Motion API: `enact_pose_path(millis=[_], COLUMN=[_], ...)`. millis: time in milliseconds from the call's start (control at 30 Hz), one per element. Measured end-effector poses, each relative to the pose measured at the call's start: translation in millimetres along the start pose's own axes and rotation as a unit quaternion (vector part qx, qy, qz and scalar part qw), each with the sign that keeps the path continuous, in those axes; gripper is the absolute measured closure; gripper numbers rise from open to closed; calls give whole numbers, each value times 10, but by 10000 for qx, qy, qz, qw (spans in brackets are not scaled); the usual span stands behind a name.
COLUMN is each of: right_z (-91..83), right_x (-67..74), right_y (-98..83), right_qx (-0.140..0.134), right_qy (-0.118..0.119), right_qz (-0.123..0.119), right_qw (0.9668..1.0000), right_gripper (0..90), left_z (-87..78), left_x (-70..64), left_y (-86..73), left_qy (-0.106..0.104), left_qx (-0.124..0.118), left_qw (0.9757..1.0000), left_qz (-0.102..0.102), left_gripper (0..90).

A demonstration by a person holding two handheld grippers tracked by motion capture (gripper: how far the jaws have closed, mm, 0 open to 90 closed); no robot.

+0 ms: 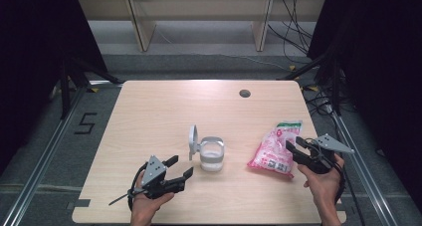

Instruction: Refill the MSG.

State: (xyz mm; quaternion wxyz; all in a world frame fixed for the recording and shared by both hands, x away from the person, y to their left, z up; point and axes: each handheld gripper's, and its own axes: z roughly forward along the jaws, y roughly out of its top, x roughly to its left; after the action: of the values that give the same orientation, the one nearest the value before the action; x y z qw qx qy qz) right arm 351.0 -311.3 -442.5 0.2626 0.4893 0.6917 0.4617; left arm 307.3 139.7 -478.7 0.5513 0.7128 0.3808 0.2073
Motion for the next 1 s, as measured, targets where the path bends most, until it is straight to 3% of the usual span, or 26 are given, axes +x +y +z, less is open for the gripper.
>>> enact_pose_path(millis=[33, 100, 167, 267, 333, 367, 400, 467, 500, 533, 600, 700, 733, 767, 800, 833, 867, 900, 1000], right_z=[-4, 10, 23, 44, 42, 68, 61, 76, 106, 104, 111, 100, 110, 111, 115, 114, 116, 111, 116], right_x=[33, 60, 135, 238, 284, 340, 386, 410, 442, 488, 489, 560, 540, 570, 571, 602, 593, 622, 625], right_y=[-6, -26, -45, -74, -82, -94, -100, -105, -114, -122, -127, -149, -152, -165, -170, -183, -182, -192, -203], right_qx=[109, 189, 270, 357, 427, 411, 478, 471, 459, 494, 509, 584, 584, 617, 613, 637, 613, 679, 644], right_qy=[111, 133, 190, 250, 329, 453, 479, 532, 624, 609, 662, 705, 735, 740, 753, 770, 734, 774, 808], right_qz=[41, -180, -285, -356, -275, -394, -291, -380, -570, -467, -710, -584, -765, -652, -750, -691, -904, -799, -935], right_qw=[9999, 9996, 9990, 9984, 9982, 9973, 9973, 9968, 9954, 9958, 9940, 9941, 9926, 9932, 9924, 9926, 9913, 9915, 9902], right_gripper=[522, 519, 512, 494, 492, 486, 486, 485, 481, 481, 481, 479, 479, 479, 479, 479, 479, 478, 479], left_z=[2, 15, 10, 10, 23, 7, -4, -24, -42, -46, -43, -10, -3, 7, 21, 26, 28, 38, 57], left_x=[9, 14, 35, 46, 58, 72, 70, 77, 95, 90, 114, 133, 130, 129, 129, 134, 140, 145, 145], left_y=[6, 10, 20, 23, 30, 63, 80, 104, 149, 162, 186, 196, 196, 198, 198, 204, 214, 226, 256], left_qy=[-2, 38, 54, 42, -13, 27, 33, 47, 69, 135, 190, 256, 293, 294, 327, 354, 354, 349, 365], left_qx=[-3, -39, -1, 26, 15, -14, -60, -80, -139, -131, -170, -129, -120, -118, -161, -167, -118, -126, -131], left_qw=[10000, 10000, 10000, 10000, 9999, 9999, 9998, 9999, 9998, 9998, 9995, 9990, 9989, 9988, 9988, 9986, 9985, 9985, 9985], left_qz=[14, -82, -11, -72, -137, -145, -174, -72, 99, 88, 178, 343, 345, 369, 342, 357, 404, 398, 398], left_gripper=[316, 317, 330, 345, 382, 414, 446, 523, 569, 600, 655, 727, 755, 780, 803, 828, 848, 861, 887])
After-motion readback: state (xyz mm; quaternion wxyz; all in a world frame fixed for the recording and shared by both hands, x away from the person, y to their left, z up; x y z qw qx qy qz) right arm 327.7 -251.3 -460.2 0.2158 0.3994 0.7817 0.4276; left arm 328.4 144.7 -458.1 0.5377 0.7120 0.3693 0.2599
